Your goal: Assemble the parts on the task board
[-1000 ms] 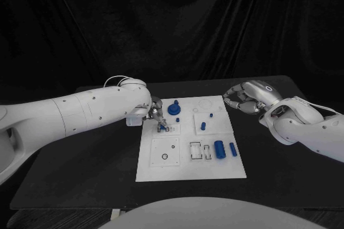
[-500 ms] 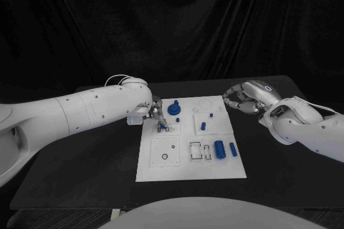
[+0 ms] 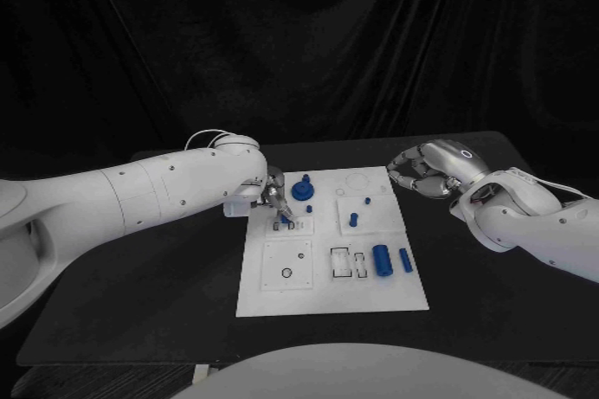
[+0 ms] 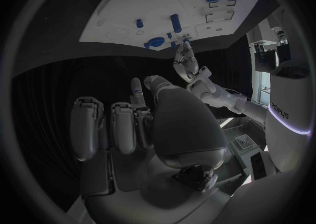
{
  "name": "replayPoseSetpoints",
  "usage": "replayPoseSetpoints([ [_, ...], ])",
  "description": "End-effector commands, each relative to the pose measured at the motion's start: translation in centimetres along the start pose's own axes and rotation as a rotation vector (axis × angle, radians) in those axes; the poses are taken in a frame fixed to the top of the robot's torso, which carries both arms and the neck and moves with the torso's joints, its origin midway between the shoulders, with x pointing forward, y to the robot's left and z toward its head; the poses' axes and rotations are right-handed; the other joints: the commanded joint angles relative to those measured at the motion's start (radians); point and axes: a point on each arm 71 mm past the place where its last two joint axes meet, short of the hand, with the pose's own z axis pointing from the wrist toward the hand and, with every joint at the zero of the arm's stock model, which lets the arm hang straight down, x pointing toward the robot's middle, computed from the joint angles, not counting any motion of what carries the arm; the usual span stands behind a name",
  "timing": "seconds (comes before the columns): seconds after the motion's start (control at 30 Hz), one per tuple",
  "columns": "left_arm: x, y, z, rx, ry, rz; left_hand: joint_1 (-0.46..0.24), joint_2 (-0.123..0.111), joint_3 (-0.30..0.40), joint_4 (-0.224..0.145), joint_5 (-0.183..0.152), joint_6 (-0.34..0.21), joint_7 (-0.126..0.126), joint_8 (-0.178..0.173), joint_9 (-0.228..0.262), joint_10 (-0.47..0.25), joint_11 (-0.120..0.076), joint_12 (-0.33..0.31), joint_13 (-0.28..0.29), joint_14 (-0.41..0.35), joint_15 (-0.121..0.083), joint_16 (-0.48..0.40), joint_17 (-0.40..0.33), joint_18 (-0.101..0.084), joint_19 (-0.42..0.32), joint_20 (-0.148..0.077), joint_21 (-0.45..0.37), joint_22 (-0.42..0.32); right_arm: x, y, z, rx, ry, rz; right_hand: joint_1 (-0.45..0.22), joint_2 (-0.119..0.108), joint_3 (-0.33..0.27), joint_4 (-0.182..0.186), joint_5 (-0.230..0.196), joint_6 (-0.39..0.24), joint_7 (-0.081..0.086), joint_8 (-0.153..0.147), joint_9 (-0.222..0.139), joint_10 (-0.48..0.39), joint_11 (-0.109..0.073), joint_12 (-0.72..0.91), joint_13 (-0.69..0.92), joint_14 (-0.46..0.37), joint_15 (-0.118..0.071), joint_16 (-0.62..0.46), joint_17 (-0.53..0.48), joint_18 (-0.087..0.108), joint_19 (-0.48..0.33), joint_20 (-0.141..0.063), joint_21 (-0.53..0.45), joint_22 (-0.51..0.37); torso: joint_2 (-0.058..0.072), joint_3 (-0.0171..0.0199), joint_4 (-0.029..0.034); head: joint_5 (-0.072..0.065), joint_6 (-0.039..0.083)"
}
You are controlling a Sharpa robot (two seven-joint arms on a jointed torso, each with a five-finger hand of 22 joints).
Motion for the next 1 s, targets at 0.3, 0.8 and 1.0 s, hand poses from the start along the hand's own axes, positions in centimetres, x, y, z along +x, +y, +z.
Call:
replayPoseSetpoints([
  [0.3,0.1,-0.35,0.15,0.009,0.022,0.005,0.0,0.001,0.01,-0.002,-0.004,0.002,-0.007,-0.007,-0.004,0.105,0.004,-0.004,0.263,0.104,0.003,0.003,0.263,0.009,0.033,0.001,-0.005,0.223,0.06,-0.09,-0.12,0.013,0.002,0.0,0.009,0.0,0.007,0.0,0.004,0.004,0.004,-0.002,0.002,0.107,0.008,0.004,0.263,0.075,0.009,-0.006,0.105,0.013,0.046,0.007,-0.003,0.214,0.001,-0.0003,0.0001,0.0,0.0],
  [0.8,0.33,-0.38,0.24,0.004,0.036,0.012,0.001,-0.001,0.018,-0.008,-0.004,0.003,-0.007,-0.01,-0.008,0.105,0.004,-0.004,0.263,0.104,0.003,0.003,0.263,0.009,0.032,0.001,-0.006,0.222,0.12,-0.1,-0.15,0.013,0.005,0.001,0.009,0.0,0.007,0.0,0.004,0.004,0.004,-0.002,0.002,0.107,0.008,0.004,0.263,0.075,0.009,-0.006,0.105,0.013,0.046,0.007,-0.003,0.214,0.001,-0.0001,-0.0003,0.004,0.0],
  [1.0,0.52,-0.45,0.36,0.005,0.041,0.014,0.001,-0.001,0.019,-0.01,-0.004,0.003,-0.007,-0.01,-0.009,0.105,0.004,-0.004,0.263,0.104,0.003,0.003,0.263,0.009,0.031,0.001,-0.007,0.222,0.14,-0.1,-0.15,0.014,0.006,0.001,0.009,0.0,0.007,0.0,0.004,0.004,0.004,-0.002,0.002,0.107,0.008,0.004,0.263,0.075,0.009,-0.006,0.105,0.013,0.046,0.007,-0.003,0.214,0.0,0.0,0.0003,0.002,0.0],
])
